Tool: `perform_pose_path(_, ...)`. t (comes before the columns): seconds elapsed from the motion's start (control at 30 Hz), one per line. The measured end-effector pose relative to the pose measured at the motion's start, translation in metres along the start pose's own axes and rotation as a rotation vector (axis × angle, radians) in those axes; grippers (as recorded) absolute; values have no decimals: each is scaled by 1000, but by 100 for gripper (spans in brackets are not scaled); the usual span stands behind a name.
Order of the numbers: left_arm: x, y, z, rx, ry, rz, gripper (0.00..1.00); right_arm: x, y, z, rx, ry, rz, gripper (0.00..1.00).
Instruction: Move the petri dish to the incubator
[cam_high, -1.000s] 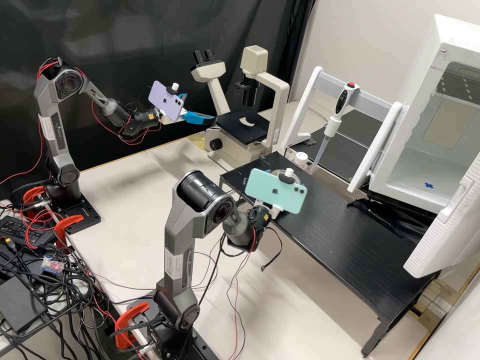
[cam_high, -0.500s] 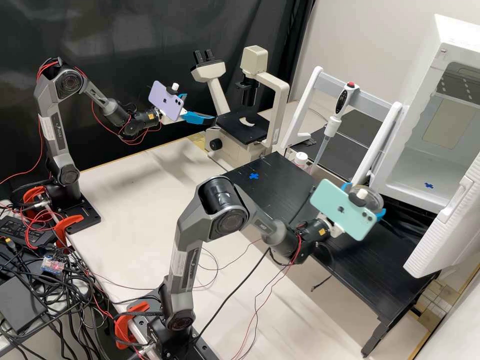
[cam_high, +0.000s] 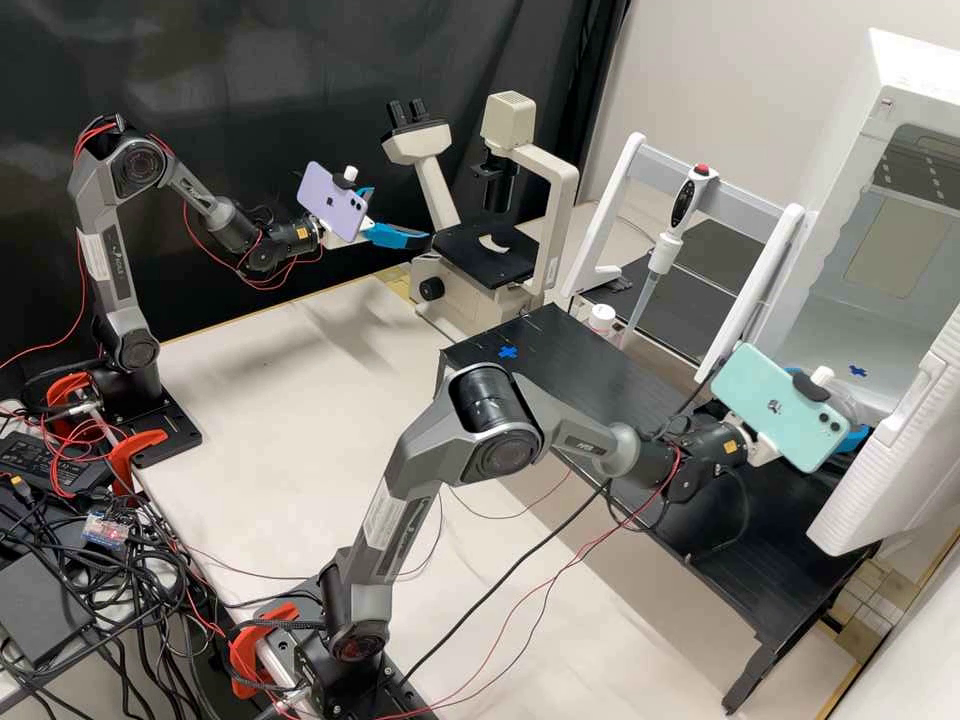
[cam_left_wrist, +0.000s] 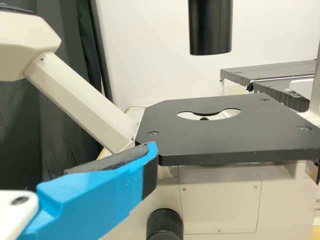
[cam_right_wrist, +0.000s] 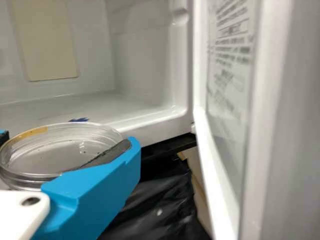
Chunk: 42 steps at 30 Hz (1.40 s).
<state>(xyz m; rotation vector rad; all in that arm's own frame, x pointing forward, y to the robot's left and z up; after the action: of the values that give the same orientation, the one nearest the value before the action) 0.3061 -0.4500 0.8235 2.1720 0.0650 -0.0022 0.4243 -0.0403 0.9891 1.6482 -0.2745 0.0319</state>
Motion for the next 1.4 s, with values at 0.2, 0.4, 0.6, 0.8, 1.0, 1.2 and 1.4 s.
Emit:
perform_pose_path(0.2, 0, 0, 0, 0, 0, 0, 100, 31, -5, -14, -8, -12, -19, 0)
perform_pose_path(0.4, 0, 0, 0, 0, 0, 0, 100, 58, -14, -26, -1, -31, -46, 0)
perform_pose_path(0.6, 0, 0, 0, 0, 0, 0, 100, 84, -21, -36, -20, -39, -71, 0)
perform_pose_path(0.8, 0, 0, 0, 0, 0, 0, 100, 101, -28, -39, -45, -37, -67, 0)
perform_pose_path(1.0, 0, 0, 0, 0, 0, 0, 100, 109, -29, -37, -53, -45, -60, 100)
perform_pose_path(1.2, 0, 0, 0, 0, 0, 0, 100, 114, -32, -36, -67, -47, -58, 100)
perform_pose_path(1.4, 0, 0, 0, 0, 0, 0, 100, 114, -32, -37, -57, -51, -58, 100)
